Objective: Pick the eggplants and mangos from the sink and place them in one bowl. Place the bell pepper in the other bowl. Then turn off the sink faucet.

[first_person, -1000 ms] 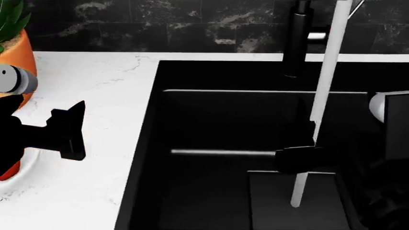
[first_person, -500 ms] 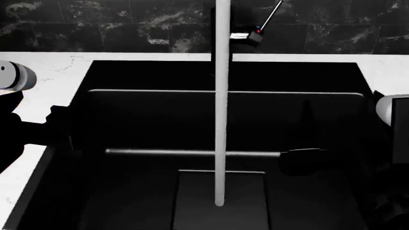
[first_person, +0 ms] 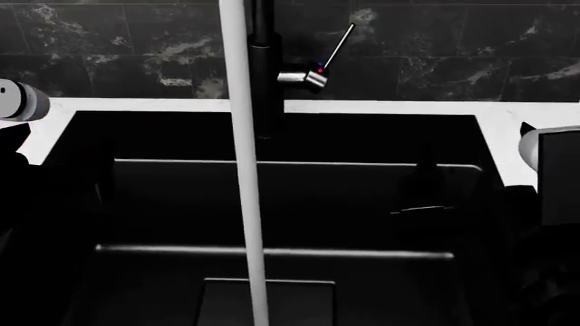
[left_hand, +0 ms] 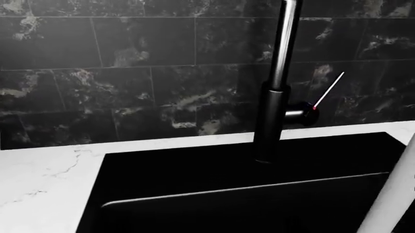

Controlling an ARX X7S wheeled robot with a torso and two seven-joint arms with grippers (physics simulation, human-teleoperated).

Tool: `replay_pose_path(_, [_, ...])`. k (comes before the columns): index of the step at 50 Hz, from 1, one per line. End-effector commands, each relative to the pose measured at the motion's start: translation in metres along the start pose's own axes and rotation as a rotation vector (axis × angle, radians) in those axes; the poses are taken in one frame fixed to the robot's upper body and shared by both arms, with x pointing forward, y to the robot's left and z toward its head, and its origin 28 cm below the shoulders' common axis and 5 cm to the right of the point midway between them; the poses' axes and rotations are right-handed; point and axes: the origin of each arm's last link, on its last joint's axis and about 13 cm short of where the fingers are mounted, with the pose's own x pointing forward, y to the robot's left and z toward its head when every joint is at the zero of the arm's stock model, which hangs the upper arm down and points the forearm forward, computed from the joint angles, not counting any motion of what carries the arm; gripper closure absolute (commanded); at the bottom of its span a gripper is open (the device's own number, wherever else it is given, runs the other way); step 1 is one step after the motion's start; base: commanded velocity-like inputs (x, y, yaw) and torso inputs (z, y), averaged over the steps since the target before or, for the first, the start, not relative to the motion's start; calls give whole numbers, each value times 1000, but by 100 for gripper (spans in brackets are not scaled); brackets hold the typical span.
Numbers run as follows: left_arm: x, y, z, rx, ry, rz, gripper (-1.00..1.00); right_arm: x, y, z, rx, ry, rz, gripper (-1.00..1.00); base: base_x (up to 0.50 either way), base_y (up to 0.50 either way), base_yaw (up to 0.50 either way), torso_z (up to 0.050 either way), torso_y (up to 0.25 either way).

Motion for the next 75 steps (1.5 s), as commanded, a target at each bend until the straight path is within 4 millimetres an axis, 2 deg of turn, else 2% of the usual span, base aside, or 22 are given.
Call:
replay_pose_path(1, [2,3,-1,0,-1,-5,-100,2,1,1,-7,-1,-4,-100,258,0,0,0,0])
replay_pose_path(13, [10,5,-6,-14,-9,-6,-100,2,1,-2,0,9,-4,-100,236,0,0,0,1])
replay_pose_path(27, [13,4,-6,2,3,3,-100,6,0,-1,48,10,-24,-100,0,0,0,0,0])
replay_pose_path(32, [22,4,-4,17,-27,17,-100,23,0,1,71,41,-22,-100,0,0,0,0,0])
replay_pose_path(38, [44,0,5,9,-38,15,-100,57,-1,0,68,67,12,-100,0,0,0,0,0])
replay_pose_path(40, [52,-3,8,35,-60,-13,-100,71,-2,1,69,71,20,-100,0,0,0,0,0])
replay_pose_path(44, [73,-2,17,-36,-68,11,-100,103,-8,6,80,68,39,-100,0,0,0,0,0])
replay_pose_path(50, [93,-4,18,-10,-63,4,-100,139,-17,3,85,85,44,-100,0,0,0,0,0])
replay_pose_path(56, [110,-1,14,-23,-64,11,-100,162,-23,1,80,104,40,-100,0,0,0,0,0])
replay_pose_path(59, [114,-1,17,-43,-51,27,-100,167,-22,1,92,105,44,-100,0,0,0,0,0])
replay_pose_path(68, [113,1,22,-22,-63,33,-100,157,-23,1,128,106,47,-100,0,0,0,0,0])
replay_pose_path(71, [111,2,24,-37,-65,31,-100,157,-22,1,209,108,18,-100,0,0,0,1,-55])
replay_pose_path(75, [110,3,24,-43,-70,25,-100,154,-19,4,172,114,45,-100,0,0,0,5,-197])
